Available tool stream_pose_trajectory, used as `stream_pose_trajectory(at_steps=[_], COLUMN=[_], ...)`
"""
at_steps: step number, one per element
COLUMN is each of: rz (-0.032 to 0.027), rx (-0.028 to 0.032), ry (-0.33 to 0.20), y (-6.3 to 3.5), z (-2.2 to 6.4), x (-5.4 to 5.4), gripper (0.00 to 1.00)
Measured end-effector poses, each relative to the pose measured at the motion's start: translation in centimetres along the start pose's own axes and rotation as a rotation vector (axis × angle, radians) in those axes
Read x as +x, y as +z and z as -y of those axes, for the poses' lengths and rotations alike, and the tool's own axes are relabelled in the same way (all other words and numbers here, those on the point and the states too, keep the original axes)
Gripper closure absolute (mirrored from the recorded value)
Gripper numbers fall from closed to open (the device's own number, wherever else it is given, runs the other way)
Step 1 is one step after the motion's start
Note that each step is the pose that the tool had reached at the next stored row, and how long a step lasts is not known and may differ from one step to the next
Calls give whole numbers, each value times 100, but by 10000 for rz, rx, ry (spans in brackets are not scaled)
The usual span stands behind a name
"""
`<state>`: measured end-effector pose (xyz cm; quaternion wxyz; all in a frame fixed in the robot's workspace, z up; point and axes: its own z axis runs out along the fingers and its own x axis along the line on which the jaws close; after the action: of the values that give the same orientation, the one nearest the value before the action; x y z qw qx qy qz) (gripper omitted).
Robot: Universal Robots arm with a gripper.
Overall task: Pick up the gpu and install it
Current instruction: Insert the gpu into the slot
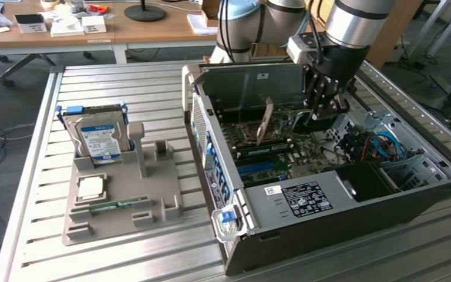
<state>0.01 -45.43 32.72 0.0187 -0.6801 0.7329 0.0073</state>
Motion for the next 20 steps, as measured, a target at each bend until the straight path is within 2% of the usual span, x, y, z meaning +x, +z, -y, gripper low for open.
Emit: stream_pose_trajectory(at_steps=[5,13,17,20], rz=[0,0,0,1], rx=[0,0,0,0], ry=[0,0,0,0], y=[81,86,109,160], z=[-55,-62,-136,-156], x=[7,8,14,17], gripper=[73,73,73,73])
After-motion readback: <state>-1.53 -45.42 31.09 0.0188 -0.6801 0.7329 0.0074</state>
